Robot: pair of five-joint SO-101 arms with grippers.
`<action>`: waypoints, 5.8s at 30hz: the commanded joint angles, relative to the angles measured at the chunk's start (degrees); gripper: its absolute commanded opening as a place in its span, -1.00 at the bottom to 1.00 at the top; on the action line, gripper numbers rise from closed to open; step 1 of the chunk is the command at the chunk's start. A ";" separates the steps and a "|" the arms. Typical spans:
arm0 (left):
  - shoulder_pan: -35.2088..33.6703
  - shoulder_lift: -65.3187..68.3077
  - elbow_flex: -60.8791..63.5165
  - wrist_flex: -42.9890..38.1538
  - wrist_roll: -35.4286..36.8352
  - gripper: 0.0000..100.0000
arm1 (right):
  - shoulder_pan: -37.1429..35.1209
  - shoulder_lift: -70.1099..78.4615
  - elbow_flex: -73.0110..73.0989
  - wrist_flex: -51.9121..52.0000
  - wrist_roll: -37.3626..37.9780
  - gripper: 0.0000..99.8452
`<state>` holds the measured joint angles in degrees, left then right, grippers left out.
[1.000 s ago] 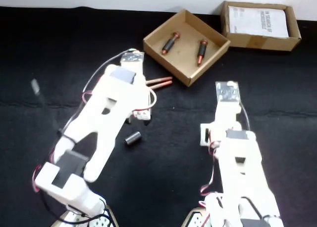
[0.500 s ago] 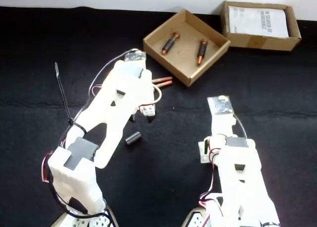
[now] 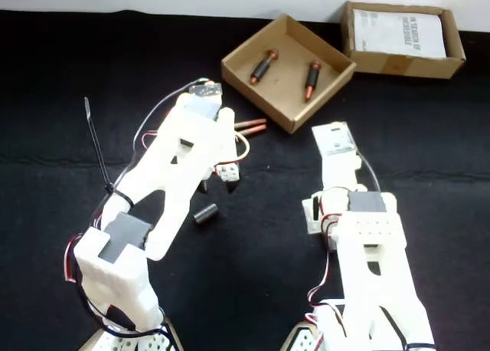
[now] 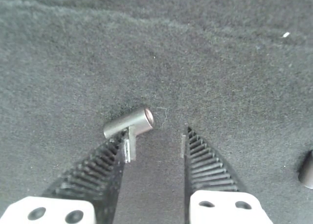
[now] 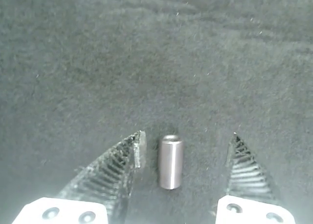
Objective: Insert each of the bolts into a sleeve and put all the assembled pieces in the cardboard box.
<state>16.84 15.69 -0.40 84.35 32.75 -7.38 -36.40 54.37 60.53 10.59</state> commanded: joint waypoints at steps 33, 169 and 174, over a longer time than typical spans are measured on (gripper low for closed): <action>-2.33 10.77 -6.37 0.09 2.64 -0.66 | -0.92 -0.92 16.57 -16.66 0.35 -0.71; 5.32 41.27 -87.60 17.05 -19.25 -0.98 | -3.21 14.90 10.77 -52.62 -8.26 -0.98; 4.00 33.19 -87.69 17.05 -19.78 -0.98 | -3.74 14.90 10.86 -60.09 -14.15 -0.98</action>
<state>22.02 57.10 -85.41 101.41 13.49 -10.46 -20.92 65.45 4.62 -1.01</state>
